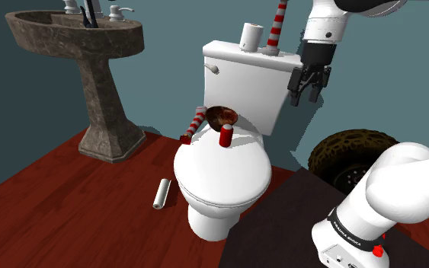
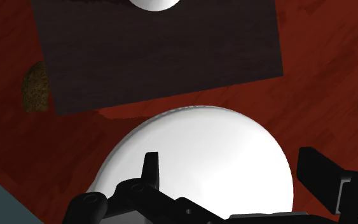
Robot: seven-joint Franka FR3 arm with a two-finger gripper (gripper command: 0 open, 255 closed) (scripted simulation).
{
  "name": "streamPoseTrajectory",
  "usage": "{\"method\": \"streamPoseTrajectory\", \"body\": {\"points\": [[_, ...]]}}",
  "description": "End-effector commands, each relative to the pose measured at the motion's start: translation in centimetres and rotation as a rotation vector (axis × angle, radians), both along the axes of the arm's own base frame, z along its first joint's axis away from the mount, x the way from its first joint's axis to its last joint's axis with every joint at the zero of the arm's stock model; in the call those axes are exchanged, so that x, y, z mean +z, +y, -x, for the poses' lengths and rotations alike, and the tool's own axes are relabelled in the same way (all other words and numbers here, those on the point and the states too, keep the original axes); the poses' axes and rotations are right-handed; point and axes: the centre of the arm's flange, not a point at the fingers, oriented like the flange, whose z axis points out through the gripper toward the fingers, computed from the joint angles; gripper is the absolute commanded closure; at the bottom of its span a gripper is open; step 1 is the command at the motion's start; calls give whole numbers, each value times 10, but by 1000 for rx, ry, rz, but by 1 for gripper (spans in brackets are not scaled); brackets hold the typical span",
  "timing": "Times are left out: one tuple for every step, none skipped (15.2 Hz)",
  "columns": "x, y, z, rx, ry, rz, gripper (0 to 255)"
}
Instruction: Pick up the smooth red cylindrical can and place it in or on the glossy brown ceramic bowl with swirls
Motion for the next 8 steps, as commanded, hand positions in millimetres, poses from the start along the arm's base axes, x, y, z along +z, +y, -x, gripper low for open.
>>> {"method": "streamPoseTrajectory", "body": {"points": [[0,0,0,0,0,0,0],[-9,-1,-8,1,-5,2,0],[-19,-2,-17,2,-10,4,0],[-28,-3,-25,3,-15,5,0],[-37,-4,-33,5,-20,7,0],[-47,-5,-42,6,-25,9,0],[-56,-6,-50,7,-30,11,0],[-65,-7,-59,8,-35,13,0]]}}
